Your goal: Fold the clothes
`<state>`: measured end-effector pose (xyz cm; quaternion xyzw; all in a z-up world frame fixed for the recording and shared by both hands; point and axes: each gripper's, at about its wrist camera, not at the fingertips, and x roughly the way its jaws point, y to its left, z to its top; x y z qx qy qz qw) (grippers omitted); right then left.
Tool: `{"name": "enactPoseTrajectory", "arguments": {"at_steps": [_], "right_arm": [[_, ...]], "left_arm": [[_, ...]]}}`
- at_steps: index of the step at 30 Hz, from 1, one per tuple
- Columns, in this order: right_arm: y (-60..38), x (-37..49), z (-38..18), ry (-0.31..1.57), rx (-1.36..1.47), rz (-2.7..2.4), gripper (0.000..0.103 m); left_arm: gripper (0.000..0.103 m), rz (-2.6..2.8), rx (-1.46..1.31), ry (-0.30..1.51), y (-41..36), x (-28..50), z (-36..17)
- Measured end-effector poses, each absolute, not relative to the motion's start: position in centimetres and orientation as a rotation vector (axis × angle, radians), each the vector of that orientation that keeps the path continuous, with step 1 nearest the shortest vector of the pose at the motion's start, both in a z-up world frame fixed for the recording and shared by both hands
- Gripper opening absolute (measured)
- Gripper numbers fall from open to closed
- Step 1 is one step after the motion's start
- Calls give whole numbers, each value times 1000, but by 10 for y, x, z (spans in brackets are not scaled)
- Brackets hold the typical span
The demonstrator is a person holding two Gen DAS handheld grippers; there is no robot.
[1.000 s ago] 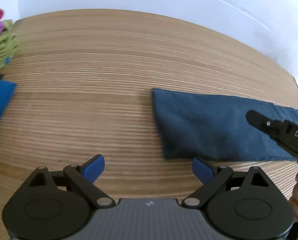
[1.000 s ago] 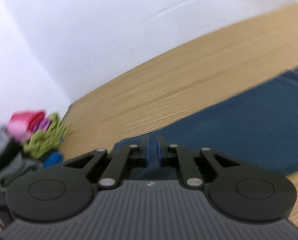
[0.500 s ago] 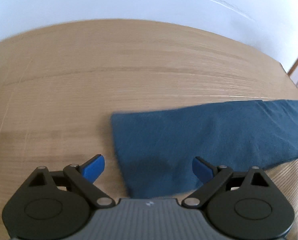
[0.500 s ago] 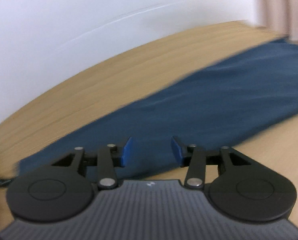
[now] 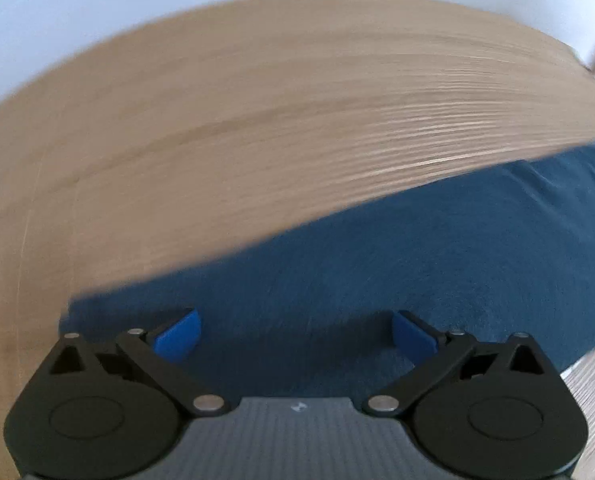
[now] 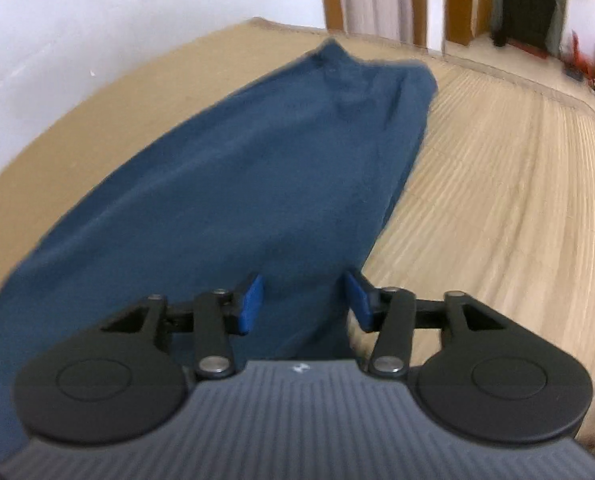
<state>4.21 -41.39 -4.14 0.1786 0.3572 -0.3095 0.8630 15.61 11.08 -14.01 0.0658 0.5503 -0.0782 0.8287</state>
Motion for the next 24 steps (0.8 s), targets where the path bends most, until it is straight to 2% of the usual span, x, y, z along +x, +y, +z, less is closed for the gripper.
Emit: {"name": "enactPoseTrajectory", "arguments": {"at_steps": [3, 8, 19, 24], "right_arm": [[-433, 70, -46, 735, 312, -508, 60], [-448, 140, -48, 749, 208, -299, 60], [-377, 315, -48, 741, 20, 118, 60], [-341, 343, -40, 780, -138, 205, 58]], "left_arm": [[103, -85, 133, 1229, 106, 143, -138], [103, 44, 109, 1304, 95, 118, -134], [103, 213, -22, 1419, 91, 53, -133], [103, 253, -36, 1440, 82, 37, -132]]}}
